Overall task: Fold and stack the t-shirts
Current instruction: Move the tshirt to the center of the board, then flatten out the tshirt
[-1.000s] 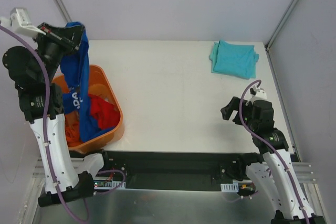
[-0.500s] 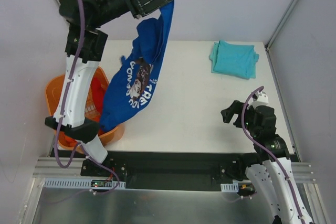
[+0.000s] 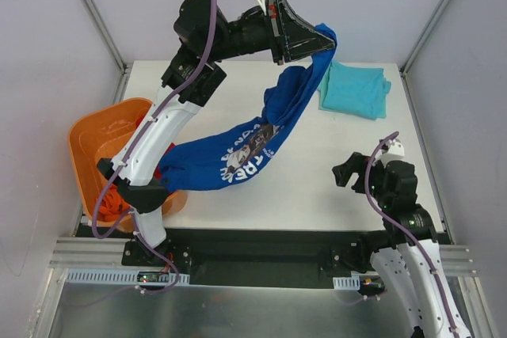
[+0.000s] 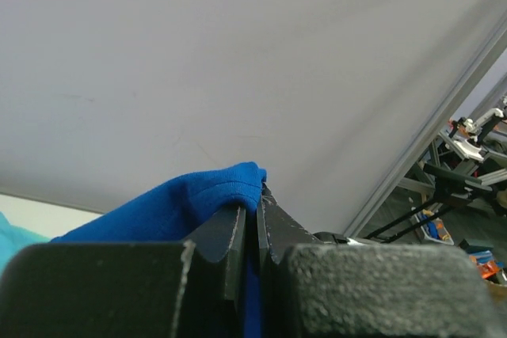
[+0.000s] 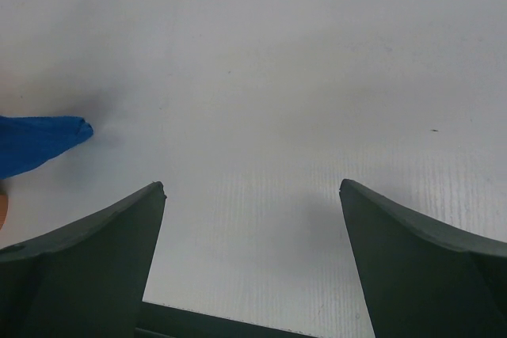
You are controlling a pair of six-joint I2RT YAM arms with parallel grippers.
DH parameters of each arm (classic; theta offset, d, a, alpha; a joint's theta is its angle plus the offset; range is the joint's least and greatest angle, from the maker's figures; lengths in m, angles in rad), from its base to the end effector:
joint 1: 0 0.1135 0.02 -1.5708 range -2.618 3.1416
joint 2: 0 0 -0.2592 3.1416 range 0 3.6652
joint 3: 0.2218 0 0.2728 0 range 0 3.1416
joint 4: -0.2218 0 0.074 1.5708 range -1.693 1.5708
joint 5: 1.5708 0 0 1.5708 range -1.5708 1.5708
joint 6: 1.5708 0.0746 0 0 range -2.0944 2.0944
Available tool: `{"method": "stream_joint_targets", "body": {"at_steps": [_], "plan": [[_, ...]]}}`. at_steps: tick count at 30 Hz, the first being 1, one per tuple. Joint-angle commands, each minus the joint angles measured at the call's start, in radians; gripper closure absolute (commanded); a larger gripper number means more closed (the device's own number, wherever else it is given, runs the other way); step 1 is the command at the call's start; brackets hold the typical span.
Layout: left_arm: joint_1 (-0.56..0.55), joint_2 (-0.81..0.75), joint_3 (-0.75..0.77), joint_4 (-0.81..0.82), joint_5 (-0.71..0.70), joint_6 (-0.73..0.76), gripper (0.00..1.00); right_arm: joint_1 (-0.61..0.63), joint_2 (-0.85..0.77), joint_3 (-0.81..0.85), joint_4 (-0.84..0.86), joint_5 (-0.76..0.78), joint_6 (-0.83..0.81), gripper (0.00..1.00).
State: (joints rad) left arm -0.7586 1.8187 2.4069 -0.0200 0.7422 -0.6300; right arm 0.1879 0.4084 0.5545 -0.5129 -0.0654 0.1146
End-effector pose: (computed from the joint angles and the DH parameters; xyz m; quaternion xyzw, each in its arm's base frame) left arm 0.2414 -0.2983 0.6318 0.3461 0.4265 -0.6569 0.5166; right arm 0.1712 0.0375 0.2613 -0.0487 0.8225 0.1119 0.5555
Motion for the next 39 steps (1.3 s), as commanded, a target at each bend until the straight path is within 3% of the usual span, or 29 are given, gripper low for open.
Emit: {"method": "stream_joint_targets", "body": {"at_steps": [1, 5, 8, 11, 15, 22, 28, 34, 39], "plan": [[0.013, -0.059, -0.034, 0.081, -0.011, 0.058, 1.00, 0.005, 0.047, -0.022, 0.091, -0.176, -0.009, 0.03], [0.013, -0.099, -0.095, 0.080, 0.000, 0.078, 1.00, 0.010, 0.177, -0.057, 0.334, -0.436, 0.087, 0.03], [0.013, -0.140, -0.155, 0.078, 0.002, 0.101, 1.00, 0.027, 0.349, -0.018, 0.420, -0.450, 0.212, 0.03], [0.013, -0.200, -0.254, 0.069, 0.002, 0.131, 1.00, 0.119, 0.470, 0.056, 0.474, -0.465, 0.173, 0.03], [0.016, -0.356, -0.478, 0.040, -0.113, 0.206, 1.00, 0.286, 0.608, 0.188, 0.326, -0.199, 0.085, 0.03], [0.096, -0.675, -1.053, -0.004, -0.436, 0.306, 1.00, 0.303, 0.725, 0.208, 0.174, 0.097, 0.175, 0.03], [0.102, -0.920, -1.411, -0.038, -0.765, 0.277, 1.00, 0.308, 0.813, 0.252, 0.099, 0.115, 0.184, 0.03], [0.100, -1.045, -1.577, -0.099, -0.856, 0.248, 1.00, 0.332, 0.915, 0.289, 0.064, 0.125, 0.273, 0.03], [0.100, -1.144, -1.597, -0.193, -0.986, 0.251, 1.00, 0.335, 0.928, 0.295, 0.024, 0.186, 0.327, 0.03]]}}
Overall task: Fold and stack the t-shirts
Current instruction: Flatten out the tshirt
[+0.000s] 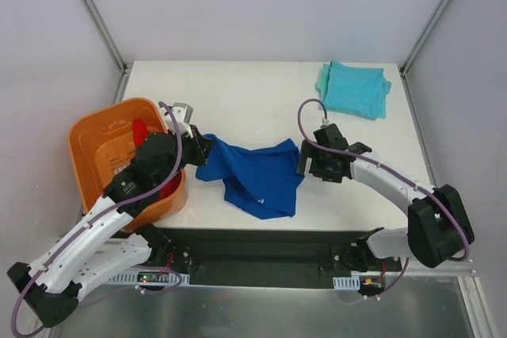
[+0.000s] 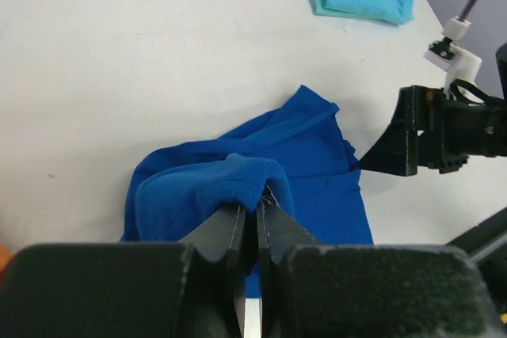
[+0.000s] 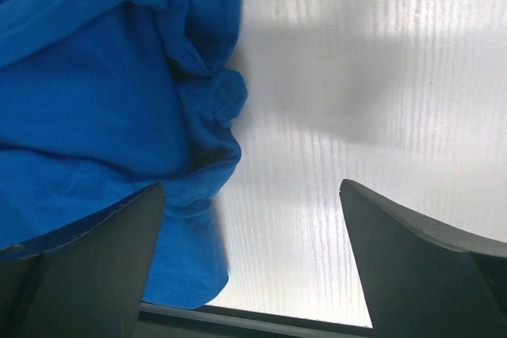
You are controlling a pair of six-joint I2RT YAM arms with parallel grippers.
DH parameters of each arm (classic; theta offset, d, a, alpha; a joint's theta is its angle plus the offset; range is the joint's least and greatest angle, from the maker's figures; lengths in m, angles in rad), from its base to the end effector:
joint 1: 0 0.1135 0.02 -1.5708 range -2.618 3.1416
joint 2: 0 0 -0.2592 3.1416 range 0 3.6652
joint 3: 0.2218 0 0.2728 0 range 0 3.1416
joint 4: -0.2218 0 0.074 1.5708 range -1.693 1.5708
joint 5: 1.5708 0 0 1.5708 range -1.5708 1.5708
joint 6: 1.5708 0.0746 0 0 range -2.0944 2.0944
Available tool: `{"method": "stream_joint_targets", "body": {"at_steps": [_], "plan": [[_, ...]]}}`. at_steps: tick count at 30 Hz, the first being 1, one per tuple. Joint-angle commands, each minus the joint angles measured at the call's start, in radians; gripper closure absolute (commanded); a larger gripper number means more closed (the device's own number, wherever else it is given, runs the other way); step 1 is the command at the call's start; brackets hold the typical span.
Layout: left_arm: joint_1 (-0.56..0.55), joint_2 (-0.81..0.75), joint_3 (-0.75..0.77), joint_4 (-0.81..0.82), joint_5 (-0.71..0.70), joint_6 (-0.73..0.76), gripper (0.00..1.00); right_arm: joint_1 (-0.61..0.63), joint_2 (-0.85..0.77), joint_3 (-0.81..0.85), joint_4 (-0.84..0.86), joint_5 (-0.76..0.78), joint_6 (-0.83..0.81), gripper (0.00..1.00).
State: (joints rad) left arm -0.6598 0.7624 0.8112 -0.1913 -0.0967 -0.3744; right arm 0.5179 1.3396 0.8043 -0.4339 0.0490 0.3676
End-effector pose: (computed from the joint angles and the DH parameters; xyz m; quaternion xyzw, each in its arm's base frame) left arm 0.1958 -0.1428 0.3444 0.0760 0.7516 -0.2917 0.5867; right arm 0.2661 0.1474 0.1592 -0.0644 0.9527 0.1058 0.2777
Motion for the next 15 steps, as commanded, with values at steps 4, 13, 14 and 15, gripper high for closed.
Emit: {"method": "stream_joint_targets", "body": {"at_steps": [4, 13, 14, 15], "plan": [[0.002, -0.149, -0.035, -0.046, -0.146, -0.018, 1.00, 0.005, -0.008, 0.068, -0.066, 0.104, 0.097, 0.03], [0.002, -0.270, -0.017, -0.128, -0.239, 0.002, 1.00, 0.005, 0.004, 0.122, -0.135, 0.164, 0.125, 0.02], [0.002, -0.284, -0.007, -0.137, -0.265, 0.005, 1.00, 0.007, 0.003, 0.121, -0.131, 0.143, 0.126, 0.02], [0.002, -0.293, 0.000, -0.146, -0.279, 0.008, 1.00, 0.010, -0.003, 0.116, -0.115, 0.121, 0.117, 0.01]]}}
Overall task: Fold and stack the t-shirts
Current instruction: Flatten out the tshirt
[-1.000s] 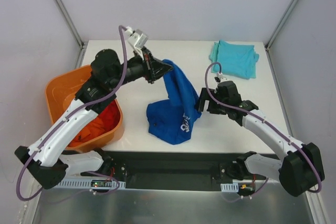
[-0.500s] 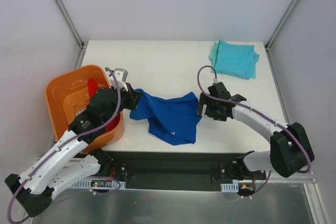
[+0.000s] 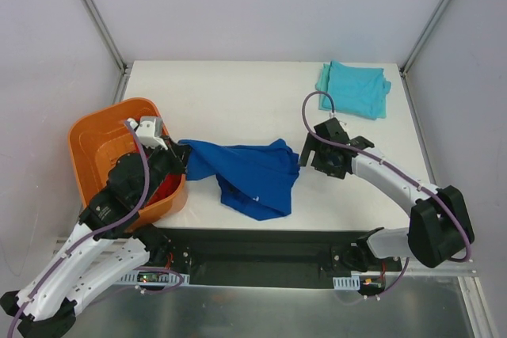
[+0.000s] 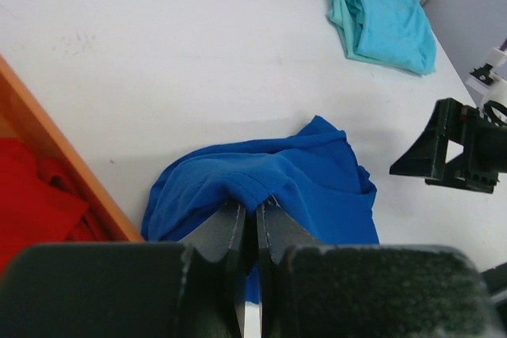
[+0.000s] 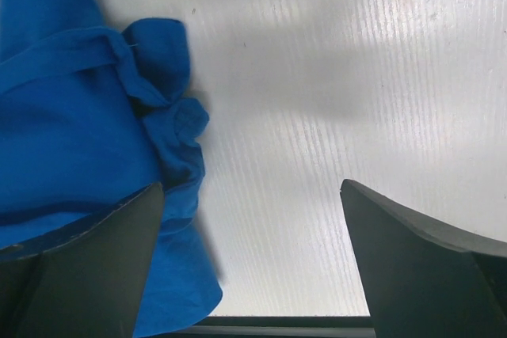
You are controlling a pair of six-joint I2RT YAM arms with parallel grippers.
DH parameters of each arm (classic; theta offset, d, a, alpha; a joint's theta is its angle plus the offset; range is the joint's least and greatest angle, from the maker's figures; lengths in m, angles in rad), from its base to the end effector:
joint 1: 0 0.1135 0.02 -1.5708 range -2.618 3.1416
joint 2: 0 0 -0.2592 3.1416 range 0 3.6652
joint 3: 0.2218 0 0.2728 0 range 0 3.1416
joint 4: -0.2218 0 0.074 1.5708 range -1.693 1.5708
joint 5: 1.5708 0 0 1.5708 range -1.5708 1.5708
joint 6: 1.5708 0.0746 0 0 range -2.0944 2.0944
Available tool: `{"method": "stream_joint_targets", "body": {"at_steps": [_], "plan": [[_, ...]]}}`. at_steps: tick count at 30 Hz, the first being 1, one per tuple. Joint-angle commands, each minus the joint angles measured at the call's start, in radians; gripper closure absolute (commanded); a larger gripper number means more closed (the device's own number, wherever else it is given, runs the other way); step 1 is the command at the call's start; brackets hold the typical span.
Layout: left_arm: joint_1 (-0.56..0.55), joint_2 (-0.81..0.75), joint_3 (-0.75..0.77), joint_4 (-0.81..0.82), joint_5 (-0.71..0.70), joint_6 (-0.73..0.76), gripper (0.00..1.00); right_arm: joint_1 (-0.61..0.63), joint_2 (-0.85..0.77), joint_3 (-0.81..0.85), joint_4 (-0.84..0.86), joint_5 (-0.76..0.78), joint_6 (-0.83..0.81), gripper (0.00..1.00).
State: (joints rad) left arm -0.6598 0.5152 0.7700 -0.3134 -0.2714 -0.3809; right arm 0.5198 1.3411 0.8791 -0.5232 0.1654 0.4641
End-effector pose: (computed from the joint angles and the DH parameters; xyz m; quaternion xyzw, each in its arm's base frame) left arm 0.1564 -0.0960 0.3578 0.0083 0.7267 -0.2526 0.6387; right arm 0.2730 0.1421 0.1780 -0.0027 0.9545 0.0662 0.2909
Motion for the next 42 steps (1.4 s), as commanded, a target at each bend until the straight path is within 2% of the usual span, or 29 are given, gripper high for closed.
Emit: {"method": "stream_joint_targets", "body": {"at_steps": [1, 4, 9, 11, 15, 16, 18, 21, 23, 27, 31, 35, 38, 39, 42], "plan": [[0.002, -0.053, 0.049, -0.026, -0.112, 0.017, 1.00, 0.019, -0.010, 0.028, 0.007, -0.016, 0.016, 0.01], [0.002, -0.075, 0.045, -0.026, -0.114, 0.013, 1.00, 0.057, -0.002, 0.029, 0.061, -0.153, 0.011, 0.01], [0.002, -0.058, 0.048, -0.026, -0.080, 0.014, 1.00, 0.128, 0.116, 0.090, 0.109, -0.188, 0.057, 0.06], [0.002, -0.052, 0.048, -0.027, -0.078, 0.013, 1.00, 0.140, 0.164, 0.106, 0.132, -0.193, 0.096, 0.16], [0.002, -0.055, 0.045, -0.026, -0.072, 0.007, 1.00, 0.149, 0.210, 0.104, 0.172, -0.175, 0.171, 0.30], [0.002, -0.055, 0.043, -0.026, -0.072, 0.007, 1.00, 0.155, 0.222, 0.103, 0.173, -0.172, 0.180, 0.38], [0.002, -0.061, 0.043, -0.026, -0.075, 0.007, 1.00, 0.161, 0.234, 0.095, 0.190, -0.141, 0.197, 0.47], [0.003, -0.064, 0.041, -0.026, -0.080, 0.008, 1.00, 0.175, 0.257, 0.084, 0.212, -0.147, 0.214, 0.68], [0.003, -0.060, 0.043, -0.026, -0.086, 0.008, 1.00, 0.186, 0.259, 0.081, 0.216, -0.147, 0.223, 0.76], [0.002, -0.058, 0.046, -0.024, -0.103, 0.007, 1.00, 0.210, 0.208, 0.074, 0.183, -0.081, 0.222, 0.99], [0.002, -0.053, 0.069, -0.024, -0.127, 0.013, 1.00, 0.217, 0.054, 0.084, 0.065, 0.105, 0.197, 0.99], [0.002, -0.032, 0.148, -0.003, -0.124, 0.043, 1.00, 0.218, -0.107, 0.135, -0.137, 0.290, 0.154, 0.99], [0.002, -0.012, 0.237, 0.036, -0.051, 0.085, 1.00, 0.218, -0.252, 0.231, -0.240, 0.410, 0.076, 0.99], [0.002, -0.007, 0.261, 0.048, 0.012, 0.095, 1.00, 0.220, -0.320, 0.259, -0.259, 0.449, 0.050, 0.99], [0.002, 0.011, 0.366, 0.099, 0.137, 0.126, 1.00, 0.218, -0.458, 0.391, -0.279, 0.474, -0.077, 0.99]]}}
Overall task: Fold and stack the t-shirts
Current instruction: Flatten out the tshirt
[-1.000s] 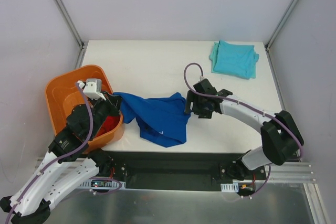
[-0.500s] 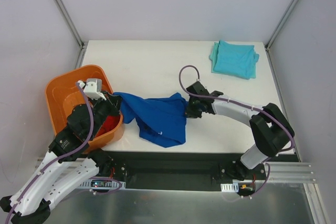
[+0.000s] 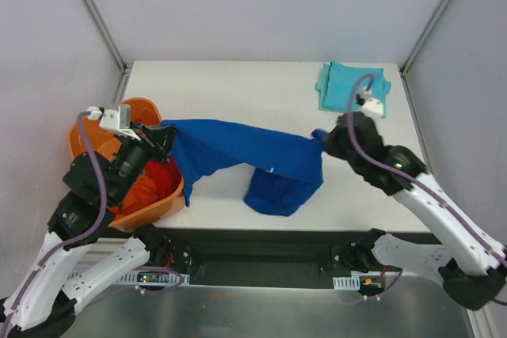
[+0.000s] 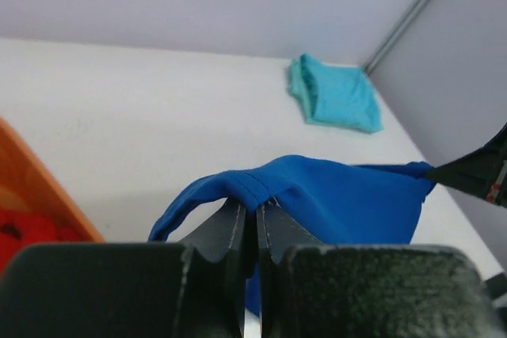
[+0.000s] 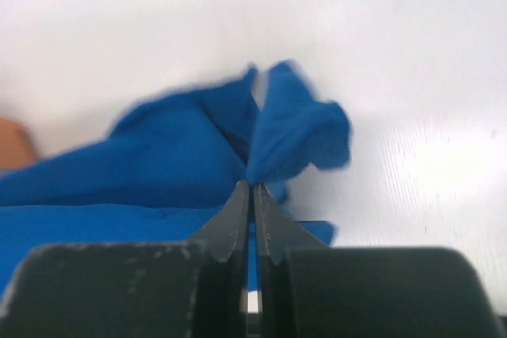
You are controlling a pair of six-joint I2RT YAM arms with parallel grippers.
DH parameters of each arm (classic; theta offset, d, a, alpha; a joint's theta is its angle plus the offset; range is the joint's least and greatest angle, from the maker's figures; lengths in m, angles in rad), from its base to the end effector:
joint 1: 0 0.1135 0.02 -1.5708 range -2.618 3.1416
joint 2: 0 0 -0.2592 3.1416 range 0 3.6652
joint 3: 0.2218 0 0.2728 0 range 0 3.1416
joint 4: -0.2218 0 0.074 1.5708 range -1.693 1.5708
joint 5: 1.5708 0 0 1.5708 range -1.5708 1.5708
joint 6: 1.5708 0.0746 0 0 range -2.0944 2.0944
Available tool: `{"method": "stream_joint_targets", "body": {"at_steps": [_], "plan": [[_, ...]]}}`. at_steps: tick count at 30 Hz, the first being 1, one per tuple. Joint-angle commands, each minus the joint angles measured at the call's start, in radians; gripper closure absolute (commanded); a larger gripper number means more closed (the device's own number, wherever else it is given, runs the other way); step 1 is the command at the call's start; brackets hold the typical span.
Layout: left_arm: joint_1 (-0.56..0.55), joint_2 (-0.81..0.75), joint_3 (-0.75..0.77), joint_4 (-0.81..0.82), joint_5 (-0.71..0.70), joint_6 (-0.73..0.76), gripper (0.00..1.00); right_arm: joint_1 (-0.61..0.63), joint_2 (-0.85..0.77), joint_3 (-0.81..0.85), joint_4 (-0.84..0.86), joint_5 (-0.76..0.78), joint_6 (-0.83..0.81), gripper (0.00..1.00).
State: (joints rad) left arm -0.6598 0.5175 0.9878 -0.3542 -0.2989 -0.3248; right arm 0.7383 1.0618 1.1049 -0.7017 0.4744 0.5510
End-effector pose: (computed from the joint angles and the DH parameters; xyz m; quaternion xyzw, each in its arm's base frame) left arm 0.1313 -0.0740 0.4326 0.0000 0.6668 -0.2619 0.6977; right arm 0.2211 0.1552 0.3254 0.0214 0.8785 0.0886 0.4690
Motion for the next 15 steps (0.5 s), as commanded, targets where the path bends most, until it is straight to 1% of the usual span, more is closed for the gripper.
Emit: {"method": "stream_joint_targets", "body": {"at_steps": [1, 2, 3, 4, 5, 6, 7, 8, 9, 11, 13, 15], "plan": [[0.002, 0.019, 0.173, 0.150, 0.264, 0.076, 1.00, 0.001, -0.210, 0.197, -0.093, 0.156, -0.209, 0.99], [0.003, 0.025, 0.227, 0.170, 0.327, 0.075, 1.00, 0.001, -0.239, 0.270, -0.073, 0.141, -0.285, 0.99], [0.002, 0.033, 0.254, 0.181, 0.381, 0.070, 1.00, 0.000, -0.285, 0.309, -0.065, 0.100, -0.327, 0.99], [0.002, 0.053, 0.284, 0.188, 0.500, 0.067, 1.00, 0.001, -0.302, 0.349, -0.067, 0.075, -0.356, 0.99], [0.002, 0.065, 0.345, 0.202, 0.556, 0.052, 1.00, 0.000, -0.315, 0.405, -0.082, 0.047, -0.405, 0.99], [0.002, 0.094, 0.376, 0.207, 0.608, 0.041, 1.00, -0.001, -0.327, 0.503, -0.094, -0.012, -0.420, 0.99], [0.002, 0.108, 0.406, 0.213, 0.715, 0.026, 1.00, -0.001, -0.333, 0.554, -0.110, -0.038, -0.433, 0.99], [0.002, 0.124, 0.461, 0.219, 0.759, -0.005, 1.00, -0.001, -0.338, 0.593, -0.111, -0.066, -0.442, 0.99], [0.002, 0.151, 0.488, 0.230, 0.806, -0.022, 1.00, -0.001, -0.350, 0.657, -0.114, -0.127, -0.460, 0.99], [0.003, 0.174, 0.549, 0.242, 0.891, -0.063, 1.00, -0.002, -0.388, 0.685, -0.111, -0.146, -0.457, 0.99], [0.002, 0.196, 0.586, 0.258, 0.919, -0.079, 1.00, -0.002, -0.414, 0.694, -0.056, -0.166, -0.474, 0.99], [0.003, 0.205, 0.598, 0.262, 0.906, -0.089, 1.00, -0.007, -0.418, 0.731, -0.050, -0.158, -0.503, 0.99]]}}
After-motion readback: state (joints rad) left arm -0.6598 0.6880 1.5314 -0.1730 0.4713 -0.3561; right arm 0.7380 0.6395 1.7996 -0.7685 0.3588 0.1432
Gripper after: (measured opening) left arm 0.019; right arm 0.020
